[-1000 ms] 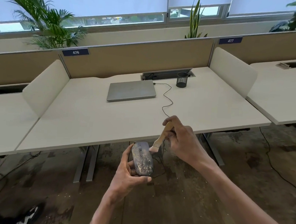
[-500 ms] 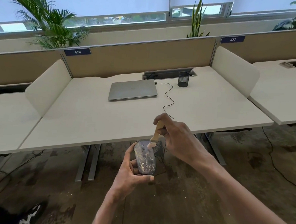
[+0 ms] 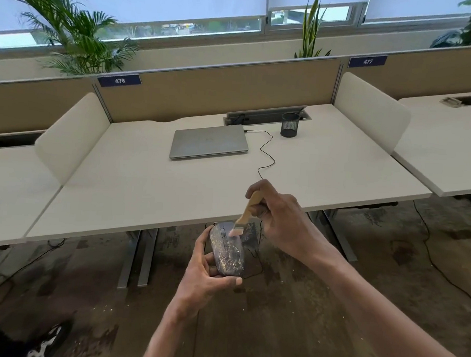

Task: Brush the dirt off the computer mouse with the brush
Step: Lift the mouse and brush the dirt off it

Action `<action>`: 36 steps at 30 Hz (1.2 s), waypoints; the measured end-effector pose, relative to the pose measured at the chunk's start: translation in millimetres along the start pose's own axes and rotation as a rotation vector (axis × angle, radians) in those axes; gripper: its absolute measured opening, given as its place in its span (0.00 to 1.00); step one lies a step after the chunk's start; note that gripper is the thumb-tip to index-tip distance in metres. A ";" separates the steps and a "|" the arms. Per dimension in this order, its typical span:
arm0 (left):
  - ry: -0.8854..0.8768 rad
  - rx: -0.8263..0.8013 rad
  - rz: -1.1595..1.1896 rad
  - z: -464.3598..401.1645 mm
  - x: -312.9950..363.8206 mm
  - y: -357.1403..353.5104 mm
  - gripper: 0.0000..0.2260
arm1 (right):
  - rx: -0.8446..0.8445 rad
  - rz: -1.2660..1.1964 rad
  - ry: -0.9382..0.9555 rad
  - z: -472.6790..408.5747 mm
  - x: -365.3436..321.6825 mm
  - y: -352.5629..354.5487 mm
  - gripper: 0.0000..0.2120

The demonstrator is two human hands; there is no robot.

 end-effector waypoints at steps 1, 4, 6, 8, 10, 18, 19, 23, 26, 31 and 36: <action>-0.001 0.001 -0.002 -0.5 0.3 0.6 0.58 | -0.007 0.002 -0.009 1.6 1.9 -2.1 0.16; -0.005 0.002 -0.005 -0.4 -0.6 2.6 0.58 | -0.010 0.027 -0.044 7.6 12.1 -5.3 0.18; -0.005 0.003 -0.009 1.4 -1.6 4.0 0.57 | -0.003 0.027 -0.064 9.8 18.3 -4.0 0.18; -0.005 0.011 -0.009 3.5 -0.9 4.9 0.57 | 0.017 0.014 -0.074 9.8 19.3 -1.3 0.16; -0.005 0.014 -0.003 4.3 0.6 4.4 0.57 | 0.044 -0.038 -0.073 8.6 17.0 0.6 0.15; -0.009 0.047 0.015 7.5 5.4 9.0 0.57 | 0.066 -0.034 -0.106 13.8 23.1 -1.7 0.13; -0.011 0.048 0.016 8.3 5.9 8.5 0.57 | 0.079 -0.046 -0.105 12.7 22.7 0.1 0.13; -0.027 0.040 0.002 8.4 9.1 3.7 0.55 | 0.143 -0.110 -0.095 7.1 18.5 2.1 0.14; -0.031 0.040 0.006 9.2 9.6 2.8 0.55 | 0.134 -0.128 -0.121 10.6 21.8 -2.9 0.14; -0.024 0.033 0.008 12.1 9.7 4.4 0.55 | 0.144 -0.143 -0.135 10.7 24.8 5.4 0.15; -0.035 -0.001 -0.009 9.0 13.9 -0.8 0.55 | 0.126 -0.082 -0.058 -2.4 9.4 3.5 0.13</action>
Point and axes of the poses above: each hand's wrist, its own z-axis away from the middle knuckle, its own y-axis out of the back of the hand, x = y × z, the point moved 7 cm from there along -z, towards the middle knuckle, and after that the axes turned 6 degrees about -y, right-handed, at the moved point
